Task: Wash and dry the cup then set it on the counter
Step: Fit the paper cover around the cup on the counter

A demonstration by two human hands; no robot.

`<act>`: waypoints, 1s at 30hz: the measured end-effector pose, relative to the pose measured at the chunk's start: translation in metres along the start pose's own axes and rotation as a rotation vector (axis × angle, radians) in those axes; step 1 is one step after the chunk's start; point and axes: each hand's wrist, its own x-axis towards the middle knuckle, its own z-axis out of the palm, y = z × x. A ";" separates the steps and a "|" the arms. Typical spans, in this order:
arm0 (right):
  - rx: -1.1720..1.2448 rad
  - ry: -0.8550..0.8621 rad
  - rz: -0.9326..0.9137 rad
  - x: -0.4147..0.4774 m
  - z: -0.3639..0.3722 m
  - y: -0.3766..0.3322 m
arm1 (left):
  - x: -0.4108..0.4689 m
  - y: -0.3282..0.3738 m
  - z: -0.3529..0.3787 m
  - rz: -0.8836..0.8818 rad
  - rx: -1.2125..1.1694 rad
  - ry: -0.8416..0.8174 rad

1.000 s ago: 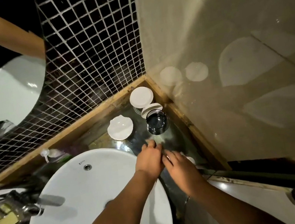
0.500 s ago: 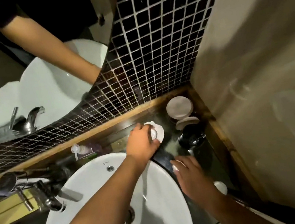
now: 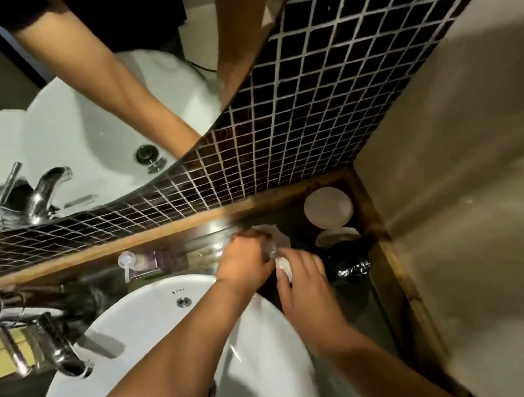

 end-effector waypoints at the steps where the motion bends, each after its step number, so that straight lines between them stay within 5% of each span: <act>1: -0.015 0.005 -0.009 0.005 0.002 -0.001 | -0.003 -0.001 -0.002 0.019 -0.006 0.013; 5: -0.095 -0.031 -0.057 0.028 0.017 -0.006 | -0.019 -0.010 -0.007 0.070 -0.025 0.182; 11: -0.197 -0.131 -0.045 0.053 0.037 -0.013 | -0.037 -0.034 0.003 -0.083 -0.032 0.166; 18: -0.202 -0.148 0.063 0.057 0.053 -0.005 | -0.045 -0.037 0.026 -0.097 -0.078 0.328; 30: -0.159 -0.125 -0.003 -0.002 0.019 -0.007 | -0.057 -0.019 0.013 -0.192 -0.021 0.142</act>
